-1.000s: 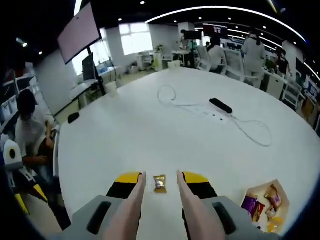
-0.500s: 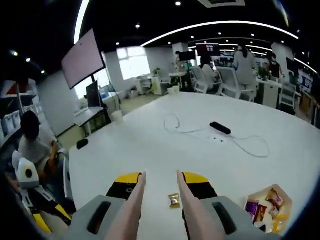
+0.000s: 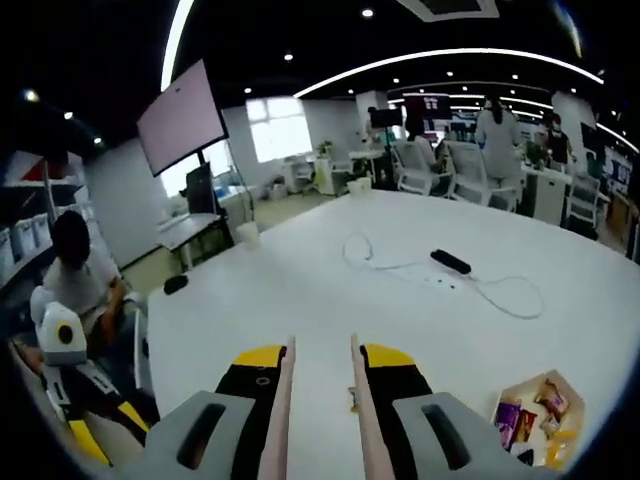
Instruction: Place the target food into the container with the food tongs after gripping and lifting it, then release it inside without dropping or visibly crushing the food.
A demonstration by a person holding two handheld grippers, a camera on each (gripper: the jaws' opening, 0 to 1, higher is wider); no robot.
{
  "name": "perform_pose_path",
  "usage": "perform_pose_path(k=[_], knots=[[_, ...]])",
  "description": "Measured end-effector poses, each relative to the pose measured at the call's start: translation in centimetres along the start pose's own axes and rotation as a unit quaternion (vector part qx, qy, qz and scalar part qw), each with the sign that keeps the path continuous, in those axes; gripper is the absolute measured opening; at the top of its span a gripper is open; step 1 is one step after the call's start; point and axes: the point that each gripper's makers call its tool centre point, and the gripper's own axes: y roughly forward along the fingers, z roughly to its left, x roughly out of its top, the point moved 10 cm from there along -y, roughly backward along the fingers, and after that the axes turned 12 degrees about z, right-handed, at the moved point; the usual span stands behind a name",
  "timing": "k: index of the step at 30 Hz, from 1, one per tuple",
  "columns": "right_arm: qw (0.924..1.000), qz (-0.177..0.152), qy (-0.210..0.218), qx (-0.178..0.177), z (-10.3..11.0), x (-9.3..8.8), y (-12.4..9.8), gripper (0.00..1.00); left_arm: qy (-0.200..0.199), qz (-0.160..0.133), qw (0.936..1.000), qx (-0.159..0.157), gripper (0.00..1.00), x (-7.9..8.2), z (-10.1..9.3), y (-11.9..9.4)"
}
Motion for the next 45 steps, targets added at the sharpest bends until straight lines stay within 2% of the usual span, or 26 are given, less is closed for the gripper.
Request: perform_pose_path(k=[10,19,21,22,23,26,32,39,45], knots=[[0.9999,0.01,-0.004,-0.007,-0.5,-0.3,-0.1,0.29,0.006,0.001,1.0,-0.005,0.43,0.2,-0.3,0.2],[0.9993,0.037,0.003,0.011,0.1,-1.0,0.2,0.28,0.008,0.003,0.9999,-0.006,0.43,0.2,-0.3,0.1],[0.9993,0.035,-0.012,0.003,0.3,-1.2,0.2,0.29,0.009,0.006,0.9999,-0.007,0.43,0.2,-0.4,0.2],[0.9993,0.036,-0.007,0.004,0.3,-1.2,0.2,0.28,0.009,0.008,0.9999,-0.008,0.43,0.1,-0.4,0.2],[0.9988,0.042,0.005,0.023,0.8,-1.3,0.2,0.28,0.01,0.008,0.9999,-0.008,0.43,0.1,-0.4,0.2],[0.999,0.042,-0.008,0.01,0.7,-1.4,0.2,0.28,0.008,0.009,0.9999,-0.011,0.43,0.0,-0.4,0.3],[0.9983,0.048,0.011,0.03,1.1,-1.7,-0.1,0.26,0.01,0.009,0.9998,-0.013,0.43,0.1,-0.5,0.5],[0.9974,0.056,0.008,0.044,1.2,-1.8,0.0,0.22,0.005,0.006,0.9999,-0.012,0.43,-0.2,-0.5,0.5],[0.9968,0.06,0.003,0.053,1.4,-2.0,0.2,0.24,0.003,0.004,0.9999,-0.009,0.43,-0.4,-0.5,0.6]])
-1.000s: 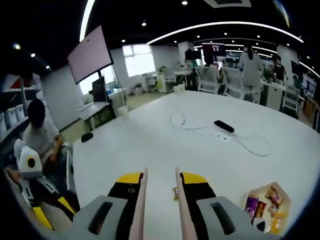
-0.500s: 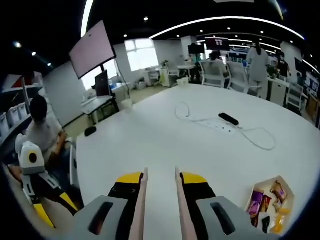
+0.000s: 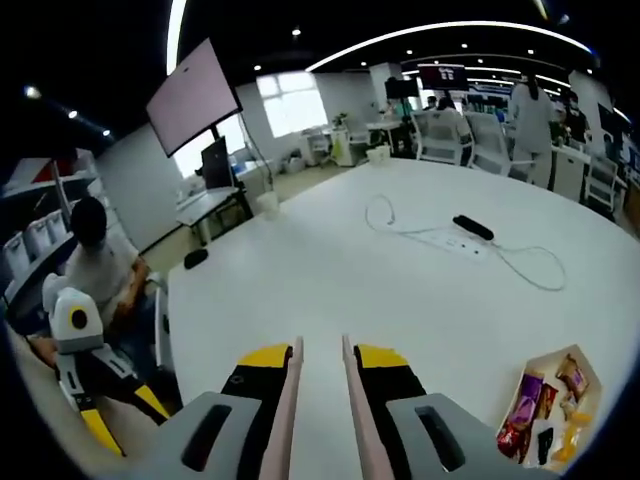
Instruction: Place the target food into the container with the food tongs after gripping and lifting it, then release it inside without dropping or visibly crushing the food.
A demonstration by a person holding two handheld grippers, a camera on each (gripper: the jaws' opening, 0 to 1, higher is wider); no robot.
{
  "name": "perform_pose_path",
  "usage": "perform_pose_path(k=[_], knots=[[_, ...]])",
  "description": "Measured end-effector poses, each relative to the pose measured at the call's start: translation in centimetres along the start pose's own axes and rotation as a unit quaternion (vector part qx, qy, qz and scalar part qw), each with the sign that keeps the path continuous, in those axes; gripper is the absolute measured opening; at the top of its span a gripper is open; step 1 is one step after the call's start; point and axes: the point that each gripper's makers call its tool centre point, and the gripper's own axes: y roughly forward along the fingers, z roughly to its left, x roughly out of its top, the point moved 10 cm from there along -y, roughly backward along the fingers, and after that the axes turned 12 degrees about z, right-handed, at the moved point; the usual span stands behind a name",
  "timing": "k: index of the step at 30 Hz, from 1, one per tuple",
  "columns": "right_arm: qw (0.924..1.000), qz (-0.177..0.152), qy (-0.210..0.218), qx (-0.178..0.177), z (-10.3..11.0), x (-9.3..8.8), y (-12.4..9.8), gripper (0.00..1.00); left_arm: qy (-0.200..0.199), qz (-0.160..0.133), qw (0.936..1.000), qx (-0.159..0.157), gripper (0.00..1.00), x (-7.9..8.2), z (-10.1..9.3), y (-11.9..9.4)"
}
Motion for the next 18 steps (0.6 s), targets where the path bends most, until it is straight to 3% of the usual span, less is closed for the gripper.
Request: perform_pose_path(k=[8,10,12,18], knots=[[0.9999,0.002,0.01,0.003,-0.3,-0.4,0.1,0.26,-0.001,0.0,1.0,0.002,0.43,-0.1,0.0,0.1],[0.9997,-0.008,0.021,0.01,-0.3,-0.4,-0.1,0.26,-0.002,0.0,1.0,0.001,0.43,-0.1,0.1,0.1],[0.9969,-0.031,0.063,0.035,-0.6,-0.6,0.0,0.26,-0.002,0.001,1.0,0.001,0.43,-0.1,0.1,0.1],[0.9971,-0.024,0.067,0.027,-1.3,-1.1,0.1,0.27,-0.003,0.002,1.0,0.0,0.43,-0.1,0.2,0.3]])
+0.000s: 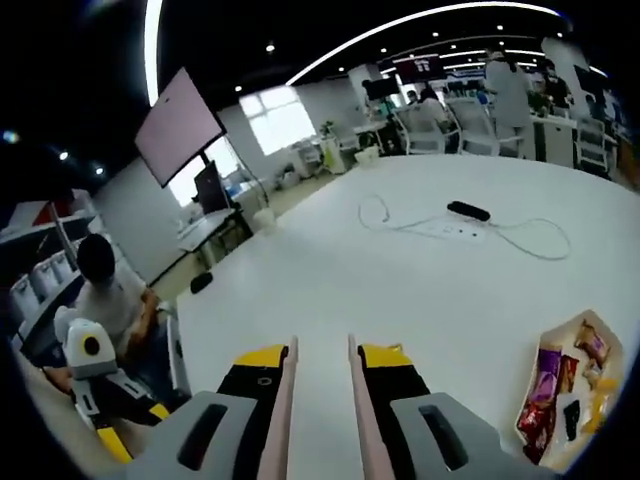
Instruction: Place the target food into the container with the food tongs after gripping and lifting it, then release it inside without dropping or visibly crushing the food.
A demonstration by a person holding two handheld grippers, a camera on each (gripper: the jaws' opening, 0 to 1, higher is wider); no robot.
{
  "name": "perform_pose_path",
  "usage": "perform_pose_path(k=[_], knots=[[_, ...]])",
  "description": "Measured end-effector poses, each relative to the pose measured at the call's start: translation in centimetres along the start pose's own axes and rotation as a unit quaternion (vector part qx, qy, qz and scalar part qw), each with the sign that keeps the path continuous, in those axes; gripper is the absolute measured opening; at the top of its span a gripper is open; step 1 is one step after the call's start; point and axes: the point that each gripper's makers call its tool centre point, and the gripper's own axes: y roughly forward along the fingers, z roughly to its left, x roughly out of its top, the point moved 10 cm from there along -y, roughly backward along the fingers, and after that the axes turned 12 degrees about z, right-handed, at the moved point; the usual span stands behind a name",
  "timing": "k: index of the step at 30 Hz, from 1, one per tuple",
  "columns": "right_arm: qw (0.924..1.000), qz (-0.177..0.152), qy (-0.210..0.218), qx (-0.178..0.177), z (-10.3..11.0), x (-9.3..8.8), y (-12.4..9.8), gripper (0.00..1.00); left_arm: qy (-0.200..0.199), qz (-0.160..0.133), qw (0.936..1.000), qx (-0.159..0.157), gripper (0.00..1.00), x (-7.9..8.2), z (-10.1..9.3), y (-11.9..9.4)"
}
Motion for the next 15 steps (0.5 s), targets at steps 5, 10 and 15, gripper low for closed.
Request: perform_pose_path(k=[5,10,15], knots=[[0.9999,0.009,-0.004,-0.004,-0.4,-0.3,0.4,0.27,-0.001,0.0,1.0,0.0,0.43,0.0,0.0,0.0],[0.9972,0.039,-0.059,-0.027,-1.1,-1.0,1.5,0.27,-0.003,0.0,1.0,0.001,0.43,0.0,0.1,0.0],[0.9965,0.043,-0.066,-0.026,-0.8,-1.0,1.9,0.27,-0.006,-0.003,1.0,0.003,0.43,0.0,0.2,-0.3]])
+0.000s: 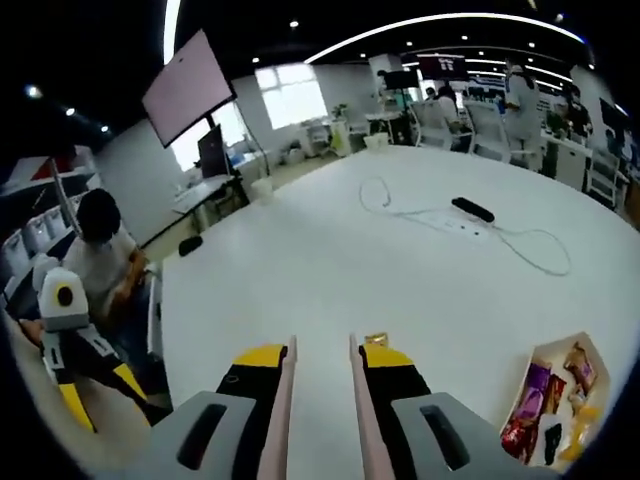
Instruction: Place the target food into the container with the food tongs after gripping and lifting it, then release it inside without dropping or visibly crushing the food.
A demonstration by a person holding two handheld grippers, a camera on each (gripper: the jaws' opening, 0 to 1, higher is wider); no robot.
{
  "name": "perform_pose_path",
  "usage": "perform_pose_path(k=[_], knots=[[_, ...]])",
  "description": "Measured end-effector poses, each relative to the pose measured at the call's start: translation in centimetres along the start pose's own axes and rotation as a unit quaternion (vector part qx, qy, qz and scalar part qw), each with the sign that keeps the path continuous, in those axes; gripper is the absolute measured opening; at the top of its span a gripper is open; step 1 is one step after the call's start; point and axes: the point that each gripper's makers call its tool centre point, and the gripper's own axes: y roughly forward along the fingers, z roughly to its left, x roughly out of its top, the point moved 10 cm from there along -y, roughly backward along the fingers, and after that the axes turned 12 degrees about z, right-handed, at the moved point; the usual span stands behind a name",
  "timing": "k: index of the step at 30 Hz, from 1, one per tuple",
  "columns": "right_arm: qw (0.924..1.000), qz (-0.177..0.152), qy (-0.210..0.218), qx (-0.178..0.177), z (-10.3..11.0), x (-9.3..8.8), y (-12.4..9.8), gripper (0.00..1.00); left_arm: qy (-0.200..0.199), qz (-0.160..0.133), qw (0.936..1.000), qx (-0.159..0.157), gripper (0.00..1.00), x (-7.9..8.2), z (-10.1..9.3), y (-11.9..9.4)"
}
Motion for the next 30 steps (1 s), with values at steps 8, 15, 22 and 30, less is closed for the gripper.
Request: perform_pose_path(k=[8,15,22,30], knots=[[0.9997,0.022,-0.006,-0.009,-0.4,-0.3,1.3,0.28,-0.007,-0.003,1.0,0.005,0.43,-0.1,0.2,-0.3],[0.9981,0.053,-0.021,-0.022,-1.7,-1.5,2.8,0.28,-0.008,-0.003,1.0,0.005,0.43,0.0,0.4,-0.3],[0.9976,0.063,-0.019,-0.02,-2.5,-1.7,3.4,0.28,-0.014,-0.006,0.9999,0.007,0.43,0.0,0.6,-0.3],[0.9969,0.072,-0.023,-0.021,-2.1,-1.5,3.7,0.28,-0.017,-0.006,0.9998,0.008,0.43,0.0,0.8,-0.3]])
